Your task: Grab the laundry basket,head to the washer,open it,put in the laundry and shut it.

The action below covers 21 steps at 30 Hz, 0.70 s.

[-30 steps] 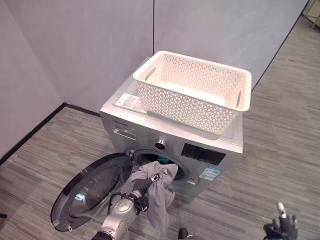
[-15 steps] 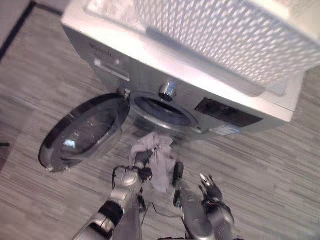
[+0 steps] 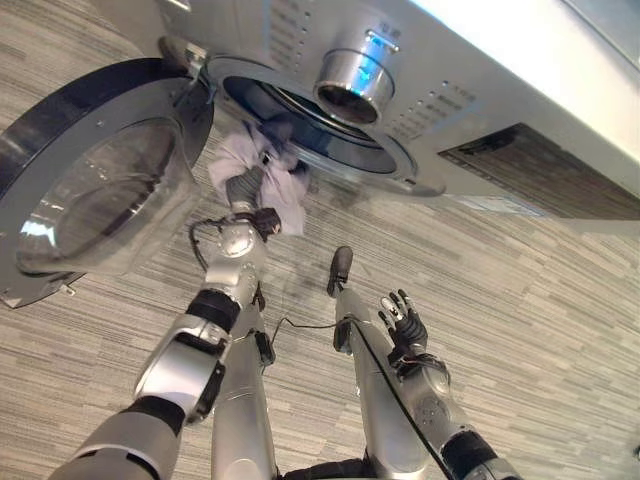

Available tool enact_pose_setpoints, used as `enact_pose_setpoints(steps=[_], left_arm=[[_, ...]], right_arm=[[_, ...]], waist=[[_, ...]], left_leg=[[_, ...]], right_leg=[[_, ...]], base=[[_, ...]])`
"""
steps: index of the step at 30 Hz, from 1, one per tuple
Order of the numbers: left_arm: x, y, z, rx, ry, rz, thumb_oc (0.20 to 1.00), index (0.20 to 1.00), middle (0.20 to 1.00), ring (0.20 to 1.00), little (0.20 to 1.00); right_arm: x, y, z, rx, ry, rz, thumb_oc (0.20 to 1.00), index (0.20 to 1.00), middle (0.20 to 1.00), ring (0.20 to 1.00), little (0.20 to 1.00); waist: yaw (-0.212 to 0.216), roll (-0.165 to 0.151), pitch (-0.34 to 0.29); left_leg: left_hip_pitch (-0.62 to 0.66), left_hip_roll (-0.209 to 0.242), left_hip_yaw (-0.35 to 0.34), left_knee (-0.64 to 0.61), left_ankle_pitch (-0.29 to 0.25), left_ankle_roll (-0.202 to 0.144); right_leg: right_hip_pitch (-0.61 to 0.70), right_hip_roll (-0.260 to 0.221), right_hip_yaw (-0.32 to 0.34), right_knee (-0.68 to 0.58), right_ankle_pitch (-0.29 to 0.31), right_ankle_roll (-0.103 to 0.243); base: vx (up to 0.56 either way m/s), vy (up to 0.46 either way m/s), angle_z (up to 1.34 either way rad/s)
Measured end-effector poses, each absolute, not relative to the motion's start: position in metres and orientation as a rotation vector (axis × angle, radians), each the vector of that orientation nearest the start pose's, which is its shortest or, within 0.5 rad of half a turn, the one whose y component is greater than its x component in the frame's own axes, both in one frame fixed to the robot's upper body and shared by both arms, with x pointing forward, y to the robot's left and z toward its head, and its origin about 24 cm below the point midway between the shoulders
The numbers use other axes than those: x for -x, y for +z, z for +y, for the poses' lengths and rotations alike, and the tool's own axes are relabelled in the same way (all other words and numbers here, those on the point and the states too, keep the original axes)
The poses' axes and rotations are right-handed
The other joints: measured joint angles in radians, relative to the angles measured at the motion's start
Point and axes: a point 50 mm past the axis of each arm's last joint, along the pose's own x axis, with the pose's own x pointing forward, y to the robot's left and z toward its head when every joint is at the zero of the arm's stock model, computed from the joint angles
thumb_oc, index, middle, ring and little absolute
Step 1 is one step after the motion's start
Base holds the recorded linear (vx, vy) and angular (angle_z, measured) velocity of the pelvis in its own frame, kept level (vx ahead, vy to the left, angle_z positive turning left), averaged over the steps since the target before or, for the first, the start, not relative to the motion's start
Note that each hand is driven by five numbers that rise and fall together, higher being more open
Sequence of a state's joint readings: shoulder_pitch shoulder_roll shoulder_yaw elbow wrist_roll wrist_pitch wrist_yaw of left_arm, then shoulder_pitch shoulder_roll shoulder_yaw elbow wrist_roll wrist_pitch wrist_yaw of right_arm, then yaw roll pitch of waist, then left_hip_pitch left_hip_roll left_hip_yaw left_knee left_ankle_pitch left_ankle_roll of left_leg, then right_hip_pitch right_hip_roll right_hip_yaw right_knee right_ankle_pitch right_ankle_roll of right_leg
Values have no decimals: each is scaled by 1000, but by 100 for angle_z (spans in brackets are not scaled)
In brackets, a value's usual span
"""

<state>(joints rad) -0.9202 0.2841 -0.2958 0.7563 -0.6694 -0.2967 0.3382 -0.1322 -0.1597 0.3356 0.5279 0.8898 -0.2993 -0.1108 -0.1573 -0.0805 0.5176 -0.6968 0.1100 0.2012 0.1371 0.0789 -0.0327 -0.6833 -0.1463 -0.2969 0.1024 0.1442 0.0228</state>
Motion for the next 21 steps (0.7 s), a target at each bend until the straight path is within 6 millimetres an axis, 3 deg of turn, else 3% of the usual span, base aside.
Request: enact_pose_setpoints(steps=[6, 9, 11, 12, 15, 16, 19, 21], left_arm=[[-396, 238, 136, 242, 86, -493, 200, 200, 200, 200, 200], [-396, 250, 128, 238, 65, -524, 200, 200, 200, 200, 200], [-395, 258, 118, 254, 46, -540, 200, 200, 200, 200, 200], [-394, 275, 106, 253, 10, -578, 200, 200, 200, 200, 200], [-390, 293, 87, 300, -41, -610, 200, 200, 200, 200, 200], [-386, 302, 70, 378, -88, -618, 200, 200, 200, 200, 200], [-382, 310, 57, 417, -121, -627, 200, 200, 200, 200, 200], [-384, 322, 66, 437, -105, -645, 200, 200, 200, 200, 200]], right_arm=[[-256, -30, -148, -568, -103, 234, 1000, 1000, 1000, 1000, 1000], [-256, -32, -148, -566, -105, 238, 1000, 1000, 1000, 1000, 1000], [-256, -32, -148, -567, -105, 238, 1000, 1000, 1000, 1000, 1000], [-257, -32, -148, -566, -107, 238, 1000, 1000, 1000, 1000, 1000], [-256, -32, -148, -567, -106, 241, 1000, 1000, 1000, 1000, 1000], [-257, -32, -148, -566, -108, 239, 1000, 1000, 1000, 1000, 1000], [-258, -28, -149, -569, -103, 224, 1000, 1000, 1000, 1000, 1000], [-261, -21, -149, -577, -94, 194, 1000, 1000, 1000, 1000, 1000]], waist=[[-16, 0, 0], [-25, 0, 0], [-26, 0, 0], [-24, 0, 0], [-26, 1, 0], [-41, 2, -1], [-63, 5, -3], [-77, 5, -3]], left_leg=[[-82, -3, 0, 2, 4, 2], [-92, -5, 1, 4, 5, 2], [-91, -5, 2, 3, 5, 2], [-96, -7, 2, 2, 5, 2], [-96, -10, 4, 2, 5, 2], [-96, -11, 5, 1, 5, 2], [-97, -12, 19, -1, 4, 3], [-102, -13, 40, -1, 3, 5]], right_leg=[[-83, -5, 1, 7, 1, -1], [-92, -7, -1, 10, 1, -1], [-95, -9, 1, 16, -1, 1], [-99, -12, 2, 17, -2, 3], [-101, -14, 6, 19, -3, 4], [-104, -15, 9, 24, -6, 8], [-121, -17, 25, 35, -8, 9], [-143, -17, 51, 35, -3, 10]], base=[[0, 0, 0], [16, -4, 1], [50, -17, 3], [53, -27, 3], [70, -46, 1], [99, -48, 0], [62, 13, -8], [58, 32, -24]])
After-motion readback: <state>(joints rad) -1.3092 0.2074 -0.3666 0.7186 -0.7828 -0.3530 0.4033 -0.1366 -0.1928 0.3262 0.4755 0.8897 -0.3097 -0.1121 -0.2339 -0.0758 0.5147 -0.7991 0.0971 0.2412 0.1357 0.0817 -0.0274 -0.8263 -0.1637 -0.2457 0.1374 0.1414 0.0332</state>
